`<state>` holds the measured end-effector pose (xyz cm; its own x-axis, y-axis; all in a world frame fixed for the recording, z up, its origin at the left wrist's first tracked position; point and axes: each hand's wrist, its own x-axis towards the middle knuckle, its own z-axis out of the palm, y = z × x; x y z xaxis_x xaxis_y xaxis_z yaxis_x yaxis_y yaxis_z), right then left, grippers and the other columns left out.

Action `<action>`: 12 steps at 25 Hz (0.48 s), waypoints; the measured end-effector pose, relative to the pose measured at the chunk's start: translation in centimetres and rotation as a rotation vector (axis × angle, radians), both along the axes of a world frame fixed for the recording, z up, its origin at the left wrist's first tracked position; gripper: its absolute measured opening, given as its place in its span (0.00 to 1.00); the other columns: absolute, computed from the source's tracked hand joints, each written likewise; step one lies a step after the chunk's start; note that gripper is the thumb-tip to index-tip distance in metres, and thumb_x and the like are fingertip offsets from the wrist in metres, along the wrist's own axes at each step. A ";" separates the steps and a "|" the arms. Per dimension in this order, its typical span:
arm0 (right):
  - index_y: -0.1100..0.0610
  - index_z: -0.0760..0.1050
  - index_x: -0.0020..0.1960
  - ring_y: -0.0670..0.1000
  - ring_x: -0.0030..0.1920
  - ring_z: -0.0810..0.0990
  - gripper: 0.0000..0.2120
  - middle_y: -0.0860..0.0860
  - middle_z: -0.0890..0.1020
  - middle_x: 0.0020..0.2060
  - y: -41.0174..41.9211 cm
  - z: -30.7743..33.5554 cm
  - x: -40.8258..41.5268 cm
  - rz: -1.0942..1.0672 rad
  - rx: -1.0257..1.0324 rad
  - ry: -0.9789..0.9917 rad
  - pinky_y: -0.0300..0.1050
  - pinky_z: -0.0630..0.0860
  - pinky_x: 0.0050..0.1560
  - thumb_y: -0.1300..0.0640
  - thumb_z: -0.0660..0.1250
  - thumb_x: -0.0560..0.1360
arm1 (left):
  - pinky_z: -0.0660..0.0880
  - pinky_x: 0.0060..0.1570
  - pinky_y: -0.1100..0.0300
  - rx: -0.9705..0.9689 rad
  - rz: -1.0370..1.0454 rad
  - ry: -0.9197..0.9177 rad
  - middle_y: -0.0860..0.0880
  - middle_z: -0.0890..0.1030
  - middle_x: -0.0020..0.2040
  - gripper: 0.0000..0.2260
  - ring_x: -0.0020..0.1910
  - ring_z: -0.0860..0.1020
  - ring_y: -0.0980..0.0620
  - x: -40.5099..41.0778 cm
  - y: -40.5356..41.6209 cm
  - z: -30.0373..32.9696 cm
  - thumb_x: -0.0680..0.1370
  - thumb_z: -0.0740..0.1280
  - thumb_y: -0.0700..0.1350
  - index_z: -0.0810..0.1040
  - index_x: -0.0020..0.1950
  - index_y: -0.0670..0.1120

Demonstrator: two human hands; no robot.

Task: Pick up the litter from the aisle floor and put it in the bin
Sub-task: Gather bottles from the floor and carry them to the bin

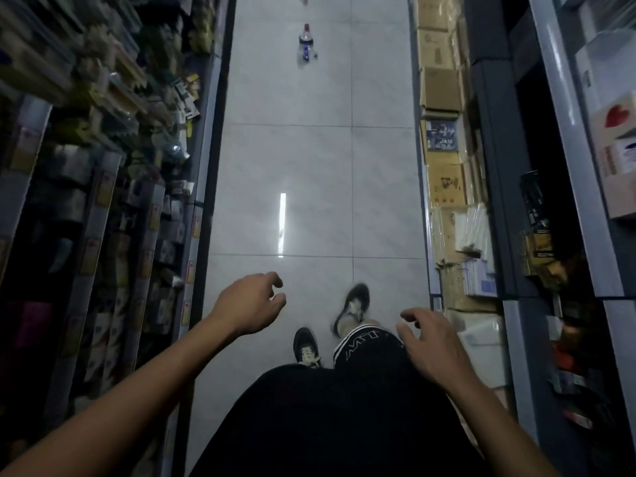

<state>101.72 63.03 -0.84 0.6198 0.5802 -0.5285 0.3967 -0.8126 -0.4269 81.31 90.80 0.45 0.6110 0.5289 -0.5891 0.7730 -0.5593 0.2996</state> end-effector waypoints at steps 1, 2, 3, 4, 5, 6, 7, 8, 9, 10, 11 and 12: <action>0.51 0.77 0.65 0.48 0.60 0.76 0.16 0.46 0.80 0.60 1.1 -0.4 1.4 -0.016 -0.002 0.003 0.51 0.76 0.61 0.47 0.64 0.81 | 0.77 0.49 0.54 0.005 -0.005 -0.006 0.53 0.83 0.58 0.18 0.54 0.80 0.51 2.2 1.8 -0.1 0.80 0.61 0.56 0.76 0.68 0.52; 0.51 0.77 0.65 0.48 0.60 0.76 0.15 0.46 0.80 0.60 2.3 -0.9 3.0 -0.026 -0.002 0.007 0.50 0.76 0.61 0.47 0.64 0.81 | 0.78 0.49 0.54 0.012 -0.011 -0.013 0.53 0.83 0.58 0.18 0.54 0.80 0.51 4.4 3.6 -0.3 0.80 0.61 0.56 0.76 0.68 0.53; 0.51 0.77 0.65 0.48 0.60 0.76 0.15 0.46 0.80 0.60 3.7 -1.3 4.8 -0.026 -0.001 0.011 0.49 0.75 0.61 0.47 0.64 0.81 | 0.78 0.49 0.53 0.020 -0.010 -0.017 0.53 0.83 0.58 0.18 0.54 0.80 0.51 6.4 5.2 -0.5 0.80 0.61 0.56 0.76 0.67 0.53; 0.50 0.77 0.65 0.48 0.61 0.76 0.15 0.46 0.80 0.60 5.5 -1.6 7.1 -0.020 0.003 0.011 0.48 0.75 0.60 0.47 0.64 0.81 | 0.78 0.49 0.53 0.028 0.001 -0.021 0.53 0.83 0.58 0.18 0.53 0.80 0.51 8.7 6.9 -0.8 0.80 0.61 0.56 0.76 0.68 0.52; 0.50 0.77 0.65 0.48 0.61 0.75 0.15 0.45 0.79 0.60 7.3 -1.8 9.3 -0.013 0.008 0.017 0.48 0.74 0.60 0.47 0.63 0.81 | 0.78 0.49 0.54 0.028 0.017 -0.014 0.53 0.83 0.58 0.18 0.53 0.80 0.51 10.6 8.3 -1.0 0.80 0.61 0.56 0.76 0.68 0.52; 0.50 0.77 0.65 0.48 0.62 0.75 0.15 0.45 0.80 0.60 9.2 -1.7 11.5 -0.005 0.018 0.025 0.48 0.74 0.61 0.47 0.63 0.81 | 0.78 0.49 0.54 0.020 0.033 -0.002 0.52 0.83 0.58 0.18 0.53 0.81 0.51 12.4 9.5 -0.9 0.80 0.61 0.55 0.76 0.68 0.52; 0.50 0.77 0.65 0.48 0.62 0.75 0.15 0.45 0.80 0.60 11.2 -1.5 13.7 0.001 0.032 0.030 0.49 0.74 0.61 0.46 0.63 0.81 | 0.78 0.49 0.54 0.006 0.053 0.014 0.52 0.84 0.58 0.18 0.53 0.81 0.51 14.1 10.6 -0.7 0.80 0.61 0.55 0.76 0.68 0.51; 0.50 0.77 0.65 0.48 0.62 0.75 0.16 0.45 0.80 0.60 13.1 -1.4 15.7 0.017 0.044 0.037 0.49 0.74 0.61 0.46 0.62 0.81 | 0.78 0.49 0.54 -0.006 0.074 0.023 0.52 0.84 0.58 0.18 0.52 0.81 0.52 15.4 11.5 -0.7 0.80 0.61 0.55 0.76 0.68 0.51; 0.50 0.77 0.65 0.48 0.62 0.75 0.16 0.45 0.80 0.60 15.3 -1.3 18.0 0.040 0.048 0.041 0.50 0.75 0.61 0.46 0.62 0.81 | 0.78 0.50 0.54 -0.014 0.093 0.026 0.52 0.84 0.57 0.18 0.52 0.81 0.52 16.9 12.6 -0.8 0.80 0.61 0.55 0.76 0.67 0.51; 0.51 0.77 0.65 0.48 0.62 0.74 0.16 0.45 0.80 0.60 17.5 -1.3 20.0 0.065 0.053 0.040 0.50 0.75 0.61 0.46 0.62 0.81 | 0.79 0.50 0.53 -0.018 0.108 0.027 0.52 0.84 0.57 0.17 0.51 0.81 0.52 18.0 13.6 -1.0 0.80 0.62 0.55 0.76 0.67 0.51; 0.51 0.77 0.66 0.48 0.62 0.75 0.17 0.46 0.80 0.60 19.8 -1.2 22.0 0.087 0.059 0.032 0.50 0.75 0.61 0.46 0.62 0.81 | 0.78 0.49 0.54 -0.019 0.115 0.027 0.52 0.84 0.57 0.17 0.51 0.81 0.52 19.0 14.6 -0.9 0.80 0.62 0.55 0.76 0.67 0.51; 0.51 0.77 0.66 0.49 0.62 0.75 0.17 0.46 0.80 0.60 22.2 -0.9 23.9 0.109 0.062 0.028 0.51 0.75 0.61 0.46 0.62 0.81 | 0.78 0.48 0.54 -0.027 0.129 0.033 0.52 0.85 0.57 0.17 0.50 0.81 0.52 19.9 15.6 -0.8 0.80 0.62 0.56 0.77 0.66 0.51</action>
